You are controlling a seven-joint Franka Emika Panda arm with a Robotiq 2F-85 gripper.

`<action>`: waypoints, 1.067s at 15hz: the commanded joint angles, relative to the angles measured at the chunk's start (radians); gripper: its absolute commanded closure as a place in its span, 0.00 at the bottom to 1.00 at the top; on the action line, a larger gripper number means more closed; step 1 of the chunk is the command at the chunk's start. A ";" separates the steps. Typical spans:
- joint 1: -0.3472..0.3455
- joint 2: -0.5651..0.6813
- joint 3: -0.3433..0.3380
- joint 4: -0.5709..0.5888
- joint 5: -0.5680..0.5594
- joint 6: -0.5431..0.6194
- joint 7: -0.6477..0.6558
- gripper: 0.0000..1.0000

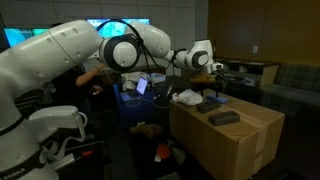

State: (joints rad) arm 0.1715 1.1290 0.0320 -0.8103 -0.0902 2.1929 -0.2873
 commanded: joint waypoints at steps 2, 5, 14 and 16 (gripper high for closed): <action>-0.017 0.029 0.015 0.085 0.014 -0.001 -0.015 0.00; -0.012 0.048 0.008 0.114 0.007 0.006 -0.008 0.00; -0.006 0.168 -0.031 0.218 -0.016 0.041 0.038 0.00; -0.005 0.184 -0.045 0.231 -0.020 0.041 0.044 0.11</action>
State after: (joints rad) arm 0.1611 1.2495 0.0126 -0.6630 -0.0945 2.2238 -0.2694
